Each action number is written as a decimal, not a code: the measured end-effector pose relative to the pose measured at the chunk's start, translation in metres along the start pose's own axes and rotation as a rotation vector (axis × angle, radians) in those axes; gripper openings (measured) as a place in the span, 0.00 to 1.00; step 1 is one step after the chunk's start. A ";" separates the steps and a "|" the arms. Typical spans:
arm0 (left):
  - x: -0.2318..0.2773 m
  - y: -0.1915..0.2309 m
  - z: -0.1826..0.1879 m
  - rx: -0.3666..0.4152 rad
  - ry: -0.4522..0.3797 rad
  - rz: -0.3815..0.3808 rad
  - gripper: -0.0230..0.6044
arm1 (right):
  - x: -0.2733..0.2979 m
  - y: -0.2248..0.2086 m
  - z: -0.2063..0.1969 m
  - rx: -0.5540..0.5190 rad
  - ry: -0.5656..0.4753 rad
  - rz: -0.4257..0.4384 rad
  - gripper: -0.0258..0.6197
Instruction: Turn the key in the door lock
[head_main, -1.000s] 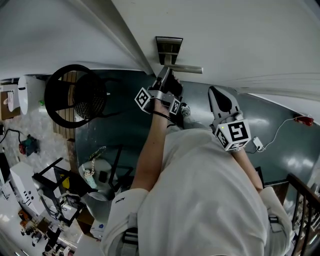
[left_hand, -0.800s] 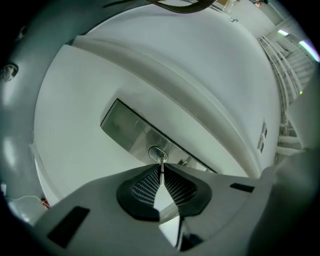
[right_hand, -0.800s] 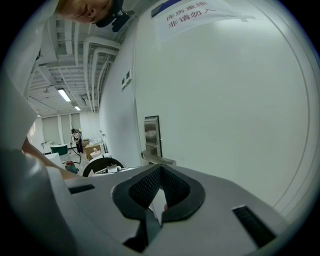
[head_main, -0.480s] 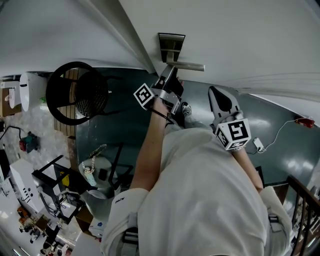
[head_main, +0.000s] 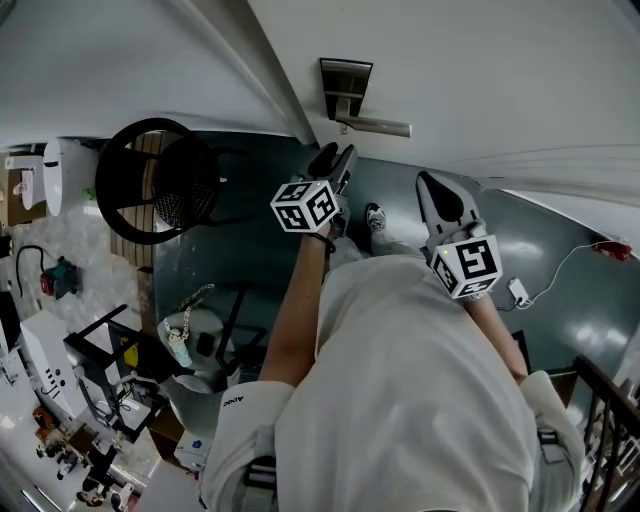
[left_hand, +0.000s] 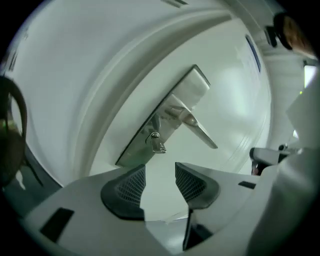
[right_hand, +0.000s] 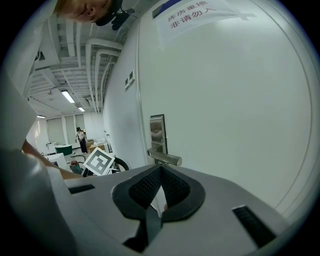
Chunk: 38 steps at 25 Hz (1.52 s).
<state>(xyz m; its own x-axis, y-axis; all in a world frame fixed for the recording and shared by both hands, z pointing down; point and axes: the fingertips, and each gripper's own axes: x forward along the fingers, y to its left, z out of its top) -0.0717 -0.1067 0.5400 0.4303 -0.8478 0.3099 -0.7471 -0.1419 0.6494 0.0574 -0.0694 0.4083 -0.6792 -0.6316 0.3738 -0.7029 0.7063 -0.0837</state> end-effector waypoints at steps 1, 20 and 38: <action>-0.001 0.000 0.000 0.081 0.016 0.027 0.32 | 0.000 0.001 -0.001 0.000 -0.001 0.003 0.03; 0.024 -0.012 0.019 1.222 0.057 0.470 0.32 | -0.010 -0.001 -0.005 -0.001 0.003 -0.018 0.03; 0.039 0.003 0.027 1.208 0.049 0.595 0.15 | -0.009 -0.016 -0.006 0.018 0.012 -0.064 0.03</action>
<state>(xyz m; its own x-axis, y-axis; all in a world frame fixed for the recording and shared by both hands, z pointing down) -0.0709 -0.1539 0.5354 -0.1142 -0.9224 0.3690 -0.7897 -0.1411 -0.5971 0.0764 -0.0731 0.4120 -0.6301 -0.6715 0.3899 -0.7487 0.6586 -0.0758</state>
